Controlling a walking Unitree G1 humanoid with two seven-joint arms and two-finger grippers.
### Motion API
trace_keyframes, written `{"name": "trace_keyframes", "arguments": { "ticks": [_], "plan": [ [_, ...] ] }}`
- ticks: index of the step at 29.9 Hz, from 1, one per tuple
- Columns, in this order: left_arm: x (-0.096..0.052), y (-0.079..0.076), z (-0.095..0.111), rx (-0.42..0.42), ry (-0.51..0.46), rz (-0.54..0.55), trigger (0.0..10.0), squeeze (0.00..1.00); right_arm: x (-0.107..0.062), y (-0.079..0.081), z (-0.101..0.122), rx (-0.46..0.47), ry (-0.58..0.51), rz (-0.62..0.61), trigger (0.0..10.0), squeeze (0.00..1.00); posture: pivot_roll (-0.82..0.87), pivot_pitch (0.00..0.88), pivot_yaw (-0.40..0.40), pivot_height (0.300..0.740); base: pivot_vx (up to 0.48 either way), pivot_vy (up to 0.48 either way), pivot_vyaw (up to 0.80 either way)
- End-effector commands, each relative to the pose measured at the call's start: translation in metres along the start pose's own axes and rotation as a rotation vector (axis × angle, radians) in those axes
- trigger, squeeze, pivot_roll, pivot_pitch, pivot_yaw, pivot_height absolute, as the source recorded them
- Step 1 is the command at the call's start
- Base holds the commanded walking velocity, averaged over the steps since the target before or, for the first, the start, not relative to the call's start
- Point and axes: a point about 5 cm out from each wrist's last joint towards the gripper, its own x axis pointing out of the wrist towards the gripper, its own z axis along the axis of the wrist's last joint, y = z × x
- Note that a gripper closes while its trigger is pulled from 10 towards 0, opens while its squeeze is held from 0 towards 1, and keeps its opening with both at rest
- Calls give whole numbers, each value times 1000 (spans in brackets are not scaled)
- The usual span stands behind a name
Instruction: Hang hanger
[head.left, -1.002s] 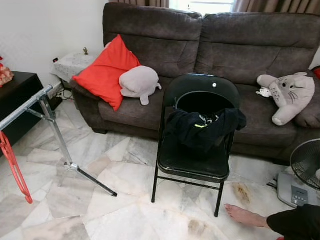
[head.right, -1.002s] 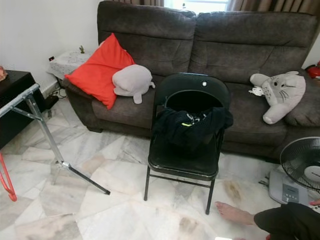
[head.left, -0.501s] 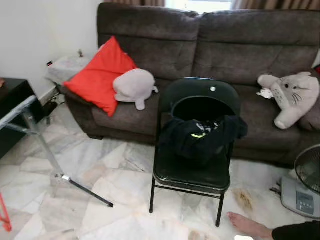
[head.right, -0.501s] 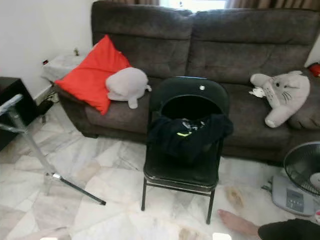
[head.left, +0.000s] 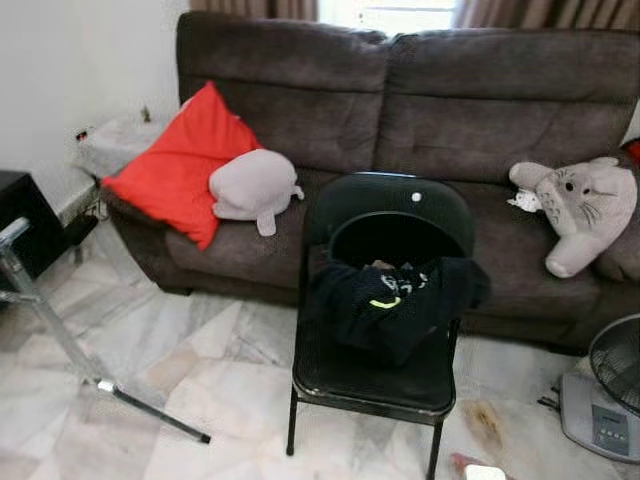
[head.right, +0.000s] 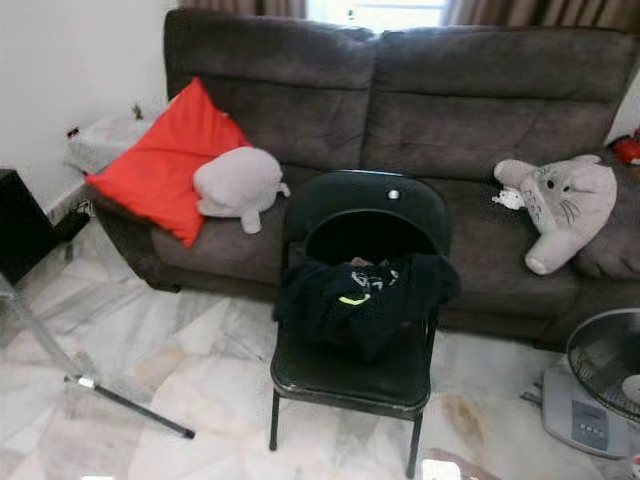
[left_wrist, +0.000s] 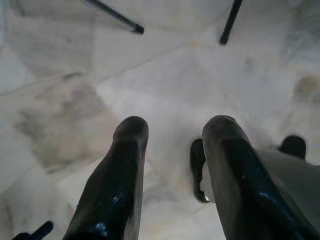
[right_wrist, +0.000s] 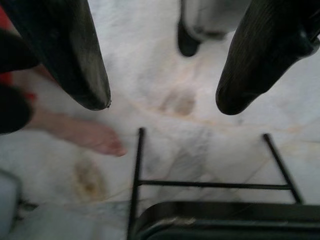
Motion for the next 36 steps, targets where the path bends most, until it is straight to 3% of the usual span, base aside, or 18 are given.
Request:
{"name": "trace_keyframes", "arguments": {
  "ticks": [1, 5, 11, 15, 20, 21, 27, 30, 32, 36],
  "plan": [
    [-4, 11, -6, -2, 21, 25, 10000, 0, 2, 12, 7, 7, -24, 34, 10000, 0, 43, 42, 16, 740, 300, 0, 0],
    [-3, 10, -6, -7, 18, 26, 10000, 0, 3, 16, 10, 0, -40, 59, 10000, 0, 42, 45, 14, 740, 222, 0, 0],
    [0, 1, -2, -8, 23, 19, 10000, 0, 7, 22, 44, 20, -193, 79, 10000, 0, 35, 50, 13, 740, 0, 0, 0],
    [2, -6, -1, -7, 29, 15, 10000, 0, 6, 30, 86, 50, -392, 108, 10000, 0, 19, 56, 3, 740, 0, 0, 0],
    [2, -15, -5, -6, 42, 7, 10000, 0, -5, 38, 103, 64, -530, 124, 10000, 0, 16, 56, -3, 740, 0, 0, 0],
    [2, -16, -8, -7, 49, 8, 10000, 0, -16, 40, 105, 81, -586, 130, 10000, 0, 16, 56, -7, 740, 0, 0, 0],
    [0, -13, -12, 0, 62, 10, 10000, 0, -33, 44, 100, 134, -603, 172, 10000, 0, -5, 61, -2, 740, 0, 0, 0],
    [0, -13, -11, 3, 61, 8, 10000, 0, -30, 43, 102, 171, -583, 184, 10000, 0, -5, 60, -2, 740, 0, 0, 0],
    [1, -13, -10, 4, 56, 7, 10000, 0, -26, 38, 114, 223, -578, 196, 10000, 0, 6, 55, -5, 740, 0, 0, 0],
    [1, -13, -9, 5, 54, 10, 10000, 0, -24, 38, 129, 241, -593, 236, 10000, 0, 10, 52, -5, 740, 0, 0, 0]
  ]
}}
